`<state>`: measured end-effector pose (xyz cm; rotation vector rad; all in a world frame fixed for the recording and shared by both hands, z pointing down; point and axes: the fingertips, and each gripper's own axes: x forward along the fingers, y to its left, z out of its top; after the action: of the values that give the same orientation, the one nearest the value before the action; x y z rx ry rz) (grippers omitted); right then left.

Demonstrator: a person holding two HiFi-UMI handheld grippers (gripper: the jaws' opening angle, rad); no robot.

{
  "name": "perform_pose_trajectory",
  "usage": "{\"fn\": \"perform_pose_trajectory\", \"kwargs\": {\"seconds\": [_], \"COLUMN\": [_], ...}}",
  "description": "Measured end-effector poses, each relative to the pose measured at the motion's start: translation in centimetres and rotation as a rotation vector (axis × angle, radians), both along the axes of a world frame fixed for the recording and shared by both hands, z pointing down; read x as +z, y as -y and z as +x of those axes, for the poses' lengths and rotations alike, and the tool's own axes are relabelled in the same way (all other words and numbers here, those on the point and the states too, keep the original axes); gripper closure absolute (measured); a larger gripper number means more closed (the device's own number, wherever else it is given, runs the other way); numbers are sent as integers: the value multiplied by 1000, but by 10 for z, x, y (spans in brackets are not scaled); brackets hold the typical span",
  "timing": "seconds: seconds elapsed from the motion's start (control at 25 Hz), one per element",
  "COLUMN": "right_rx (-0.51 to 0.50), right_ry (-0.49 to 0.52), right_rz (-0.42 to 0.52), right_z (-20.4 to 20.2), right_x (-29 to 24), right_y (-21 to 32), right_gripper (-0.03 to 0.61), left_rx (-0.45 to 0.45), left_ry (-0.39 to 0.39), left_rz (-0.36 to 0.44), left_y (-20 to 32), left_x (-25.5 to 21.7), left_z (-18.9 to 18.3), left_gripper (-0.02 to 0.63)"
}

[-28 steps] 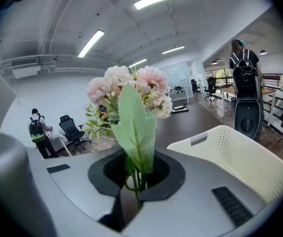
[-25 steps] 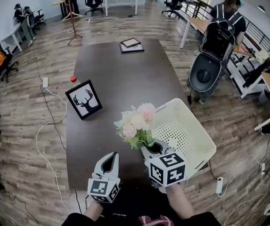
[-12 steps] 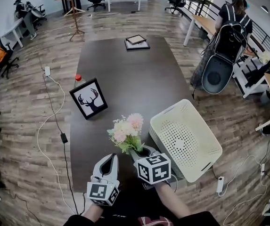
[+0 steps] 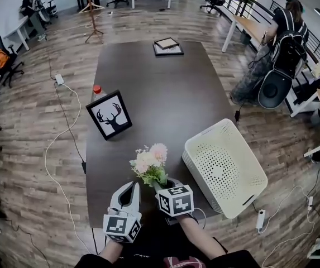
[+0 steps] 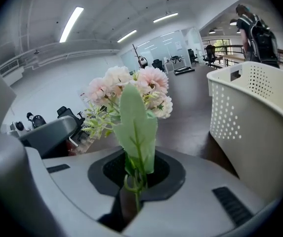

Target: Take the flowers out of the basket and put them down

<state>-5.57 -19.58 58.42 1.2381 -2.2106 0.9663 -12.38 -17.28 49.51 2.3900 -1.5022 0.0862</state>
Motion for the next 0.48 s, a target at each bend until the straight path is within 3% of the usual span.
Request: {"fn": "perform_pose_trajectory", "kwargs": {"seconds": [0.48], "right_rx": [-59], "right_ry": [-62], "right_rz": [-67], "right_z": [-17], "right_x": [51], "right_y": [-16], "right_gripper": [518], "left_rx": [-11], "left_ry": [5], "left_rz": [-11], "left_y": [-2], "left_x": [5], "left_z": [-6], "left_gripper": [604]}}
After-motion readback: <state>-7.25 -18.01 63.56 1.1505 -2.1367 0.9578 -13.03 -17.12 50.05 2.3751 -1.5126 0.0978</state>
